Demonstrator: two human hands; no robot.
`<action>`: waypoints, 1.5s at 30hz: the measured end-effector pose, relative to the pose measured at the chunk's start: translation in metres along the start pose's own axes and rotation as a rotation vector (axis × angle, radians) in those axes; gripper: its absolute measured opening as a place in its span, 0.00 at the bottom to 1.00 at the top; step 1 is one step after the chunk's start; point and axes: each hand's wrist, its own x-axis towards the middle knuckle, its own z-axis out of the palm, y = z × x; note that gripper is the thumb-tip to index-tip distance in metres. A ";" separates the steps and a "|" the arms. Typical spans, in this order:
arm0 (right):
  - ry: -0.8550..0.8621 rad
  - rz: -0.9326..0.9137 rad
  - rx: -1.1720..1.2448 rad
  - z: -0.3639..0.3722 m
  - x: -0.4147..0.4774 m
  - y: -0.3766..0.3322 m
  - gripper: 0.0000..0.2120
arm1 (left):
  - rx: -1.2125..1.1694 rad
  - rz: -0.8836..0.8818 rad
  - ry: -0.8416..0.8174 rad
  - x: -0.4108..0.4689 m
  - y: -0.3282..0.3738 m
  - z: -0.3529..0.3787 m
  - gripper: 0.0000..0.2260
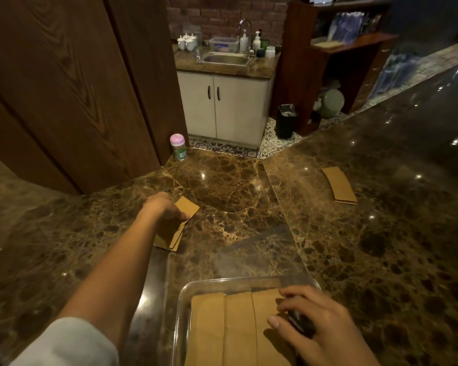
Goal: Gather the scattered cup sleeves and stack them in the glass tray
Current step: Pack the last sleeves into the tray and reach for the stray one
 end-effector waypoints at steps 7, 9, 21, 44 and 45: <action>-0.054 0.039 0.051 -0.004 0.009 0.000 0.30 | -0.213 0.142 0.072 -0.026 0.008 0.009 0.21; -0.043 0.052 0.104 -0.012 0.021 -0.010 0.26 | -0.543 0.209 -0.015 -0.050 0.015 0.013 0.16; 0.062 0.215 0.729 -0.033 0.077 -0.084 0.09 | -1.421 0.566 -0.382 -0.221 0.050 0.014 0.20; 0.316 0.202 1.159 -0.087 0.078 -0.061 0.19 | -1.482 0.675 -0.270 -0.256 0.037 0.027 0.17; 0.322 0.196 1.193 -0.087 0.076 -0.062 0.21 | -1.490 0.671 -0.244 -0.256 0.037 0.026 0.18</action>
